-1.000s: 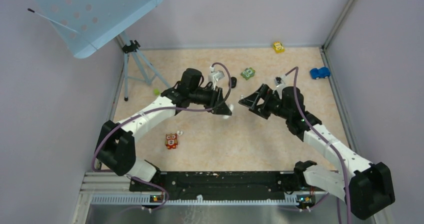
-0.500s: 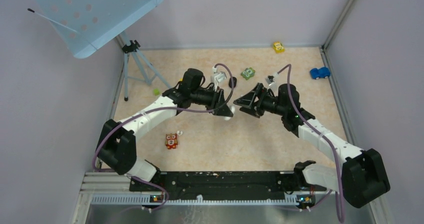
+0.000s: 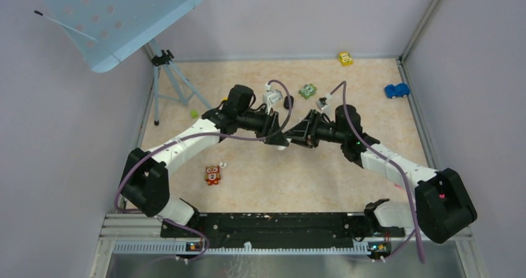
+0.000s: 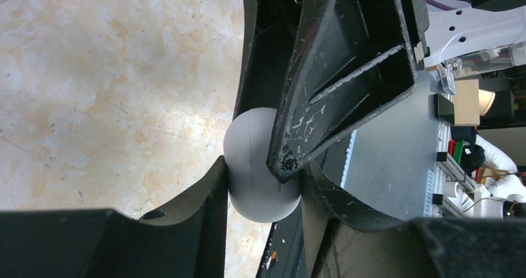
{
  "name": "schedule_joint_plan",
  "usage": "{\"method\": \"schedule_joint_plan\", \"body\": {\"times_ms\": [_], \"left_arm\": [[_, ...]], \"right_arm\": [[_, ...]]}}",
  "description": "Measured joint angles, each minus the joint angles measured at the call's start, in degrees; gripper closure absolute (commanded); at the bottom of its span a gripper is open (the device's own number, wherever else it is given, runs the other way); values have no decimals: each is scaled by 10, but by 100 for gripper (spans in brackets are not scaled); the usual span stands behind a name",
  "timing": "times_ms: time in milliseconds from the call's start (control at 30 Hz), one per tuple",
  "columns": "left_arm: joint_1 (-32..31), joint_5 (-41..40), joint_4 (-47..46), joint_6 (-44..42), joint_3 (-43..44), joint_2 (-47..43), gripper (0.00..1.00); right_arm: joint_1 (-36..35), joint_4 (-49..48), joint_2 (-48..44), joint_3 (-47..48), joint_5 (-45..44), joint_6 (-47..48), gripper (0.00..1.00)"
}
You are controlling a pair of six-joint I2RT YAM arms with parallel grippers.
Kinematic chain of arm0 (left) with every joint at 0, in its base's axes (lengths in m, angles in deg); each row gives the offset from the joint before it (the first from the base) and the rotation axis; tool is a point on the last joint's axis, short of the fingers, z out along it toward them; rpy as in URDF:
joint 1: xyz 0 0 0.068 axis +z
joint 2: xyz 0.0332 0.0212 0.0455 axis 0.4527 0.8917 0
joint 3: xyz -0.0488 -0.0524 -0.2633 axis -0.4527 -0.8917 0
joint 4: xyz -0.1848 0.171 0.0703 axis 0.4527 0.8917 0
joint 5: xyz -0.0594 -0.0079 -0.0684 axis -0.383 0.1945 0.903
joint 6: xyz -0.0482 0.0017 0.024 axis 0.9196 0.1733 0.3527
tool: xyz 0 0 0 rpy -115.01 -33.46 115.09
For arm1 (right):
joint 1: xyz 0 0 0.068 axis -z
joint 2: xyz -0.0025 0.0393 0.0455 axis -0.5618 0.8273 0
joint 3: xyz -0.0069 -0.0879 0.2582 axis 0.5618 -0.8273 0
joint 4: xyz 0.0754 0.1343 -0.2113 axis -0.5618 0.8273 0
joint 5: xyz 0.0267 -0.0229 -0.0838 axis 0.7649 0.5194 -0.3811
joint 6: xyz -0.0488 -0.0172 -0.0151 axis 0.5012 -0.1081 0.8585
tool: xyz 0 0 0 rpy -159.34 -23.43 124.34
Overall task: Insert the wireless bluetooth earbuds into the charging case
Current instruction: Pass from the left arm to the right, then pass from the right arm to the left
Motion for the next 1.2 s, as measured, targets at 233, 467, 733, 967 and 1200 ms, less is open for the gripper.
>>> {"method": "schedule_joint_plan", "body": {"times_ms": [233,467,733,967,1200], "left_arm": [[1,-12,17,-13,7,0,8],[1,9,28,-12,24,0,1],[76,82,23,54,4,-28,1],[110,165,-156,221,-105,-77,3],[95,214,-263,296,-106,-67,23]], "right_arm": [[1,-33,1,-19,-2,-31,100],[6,-49,1,-20,6,-26,100],[51,-33,-44,-24,19,60,100],[54,-75,-90,-29,76,141,100],[54,-148,-93,-46,134,162,100]]}}
